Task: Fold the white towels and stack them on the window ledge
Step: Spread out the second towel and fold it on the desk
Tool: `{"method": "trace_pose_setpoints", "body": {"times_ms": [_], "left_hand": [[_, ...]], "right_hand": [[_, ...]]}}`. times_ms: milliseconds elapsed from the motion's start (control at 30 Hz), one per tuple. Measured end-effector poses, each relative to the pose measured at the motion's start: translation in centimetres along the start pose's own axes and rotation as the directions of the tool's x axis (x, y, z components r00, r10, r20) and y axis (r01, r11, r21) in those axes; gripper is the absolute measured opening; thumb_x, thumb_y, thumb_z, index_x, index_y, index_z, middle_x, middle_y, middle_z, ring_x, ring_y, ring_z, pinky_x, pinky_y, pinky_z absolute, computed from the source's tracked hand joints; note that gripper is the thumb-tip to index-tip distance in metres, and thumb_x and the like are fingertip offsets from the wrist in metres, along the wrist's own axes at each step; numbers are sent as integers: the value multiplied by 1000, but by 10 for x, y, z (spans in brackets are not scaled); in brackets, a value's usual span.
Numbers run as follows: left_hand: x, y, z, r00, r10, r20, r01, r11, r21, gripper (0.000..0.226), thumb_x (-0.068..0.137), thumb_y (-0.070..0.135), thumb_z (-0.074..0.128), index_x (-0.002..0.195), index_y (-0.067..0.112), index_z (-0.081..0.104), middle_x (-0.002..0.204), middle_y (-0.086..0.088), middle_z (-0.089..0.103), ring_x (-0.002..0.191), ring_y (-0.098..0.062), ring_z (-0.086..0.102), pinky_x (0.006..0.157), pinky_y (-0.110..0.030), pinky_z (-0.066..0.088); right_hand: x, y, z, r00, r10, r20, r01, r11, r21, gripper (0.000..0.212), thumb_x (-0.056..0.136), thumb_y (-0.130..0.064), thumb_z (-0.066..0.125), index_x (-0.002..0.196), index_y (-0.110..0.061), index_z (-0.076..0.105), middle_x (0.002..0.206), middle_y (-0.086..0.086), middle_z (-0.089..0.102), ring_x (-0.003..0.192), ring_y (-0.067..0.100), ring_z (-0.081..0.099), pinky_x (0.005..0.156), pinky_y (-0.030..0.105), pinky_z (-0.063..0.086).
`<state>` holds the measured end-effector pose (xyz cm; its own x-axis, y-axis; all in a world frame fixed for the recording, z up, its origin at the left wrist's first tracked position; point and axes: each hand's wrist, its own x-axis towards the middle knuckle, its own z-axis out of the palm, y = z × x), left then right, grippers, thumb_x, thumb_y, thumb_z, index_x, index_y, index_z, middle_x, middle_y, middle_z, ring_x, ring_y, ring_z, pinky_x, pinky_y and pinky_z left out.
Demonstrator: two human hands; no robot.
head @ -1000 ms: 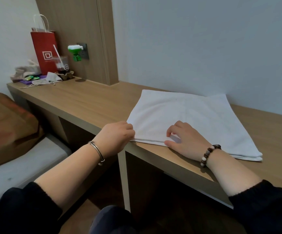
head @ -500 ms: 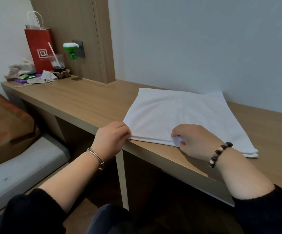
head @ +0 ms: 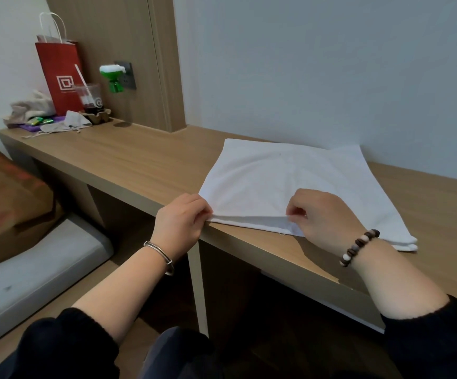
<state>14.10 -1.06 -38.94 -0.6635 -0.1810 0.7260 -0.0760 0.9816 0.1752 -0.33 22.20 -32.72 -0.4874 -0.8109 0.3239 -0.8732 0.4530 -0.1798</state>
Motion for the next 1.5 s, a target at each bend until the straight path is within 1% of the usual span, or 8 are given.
{"method": "trace_pose_setpoints", "body": {"times_ms": [100, 400, 700, 800, 967, 1233, 1367, 1500], "left_hand": [[0, 0, 0, 1000, 7, 3, -7, 1000, 11, 8, 78, 14, 60, 73, 18, 63, 75, 8, 61, 72, -15, 57, 48, -29, 46], [2, -4, -5, 996, 45, 78, -47, 999, 25, 7, 79, 12, 61, 74, 17, 60, 73, 6, 58, 68, -15, 52, 47, -32, 46], [2, -10, -17, 929, 317, 191, -345, 929, 134, 32, 58, -17, 59, 74, 9, 50, 72, -6, 52, 68, -19, 42, 39, -27, 34], [-4, -12, -19, 939, 289, 184, -313, 943, 111, 31, 62, -17, 62, 77, 9, 55, 77, -5, 55, 74, -19, 42, 39, -30, 41], [-4, -15, -30, 930, 293, 223, -307, 951, 30, 11, 81, 21, 65, 79, 11, 62, 80, 0, 59, 79, -13, 45, 52, -27, 46], [18, -10, -32, 956, 57, 286, -48, 998, -39, 7, 76, 10, 77, 80, 13, 72, 77, 6, 60, 69, -7, 46, 61, -15, 37], [17, -8, -34, 953, 86, 290, -77, 996, -41, 11, 72, 7, 80, 70, 12, 70, 71, 5, 59, 67, -9, 48, 58, -11, 33], [16, -6, -34, 950, 151, 272, -148, 988, -34, 18, 64, 3, 84, 64, 11, 68, 67, -1, 62, 62, -22, 59, 49, -30, 48]], "right_hand": [[-4, 0, 2, 996, -41, -74, 49, 993, 109, 13, 84, -5, 60, 75, -14, 63, 78, -8, 55, 75, 13, 49, 63, 20, 34], [-13, -2, 12, 993, -84, 84, 75, 992, 99, 14, 87, -30, 65, 78, -22, 58, 86, -12, 54, 84, 6, 46, 75, 22, 38], [-14, -9, 12, 995, -68, 77, 66, 998, 21, 13, 92, -28, 57, 80, -27, 52, 88, -16, 48, 87, 4, 41, 76, 23, 37], [-15, -9, 12, 995, -69, 75, 68, 998, 16, 10, 92, -23, 56, 82, -24, 58, 89, -15, 50, 93, 9, 47, 77, 24, 39], [-14, -10, 11, 992, -86, 92, 89, 996, -30, 10, 93, -18, 53, 89, -17, 62, 96, -8, 57, 95, 12, 49, 78, 27, 40], [-12, -6, 15, 996, -41, 77, 40, 999, 8, 13, 93, -36, 54, 100, -25, 58, 93, -15, 49, 87, 4, 41, 75, 20, 36], [-9, -7, 16, 995, -85, 54, 84, 996, 19, 12, 92, -27, 58, 86, -19, 65, 86, -11, 53, 87, 10, 48, 75, 25, 40], [-10, -10, 19, 967, -215, -133, 222, 974, 41, 15, 76, -8, 59, 62, -13, 62, 68, -4, 59, 65, 18, 57, 55, 27, 43]]}}
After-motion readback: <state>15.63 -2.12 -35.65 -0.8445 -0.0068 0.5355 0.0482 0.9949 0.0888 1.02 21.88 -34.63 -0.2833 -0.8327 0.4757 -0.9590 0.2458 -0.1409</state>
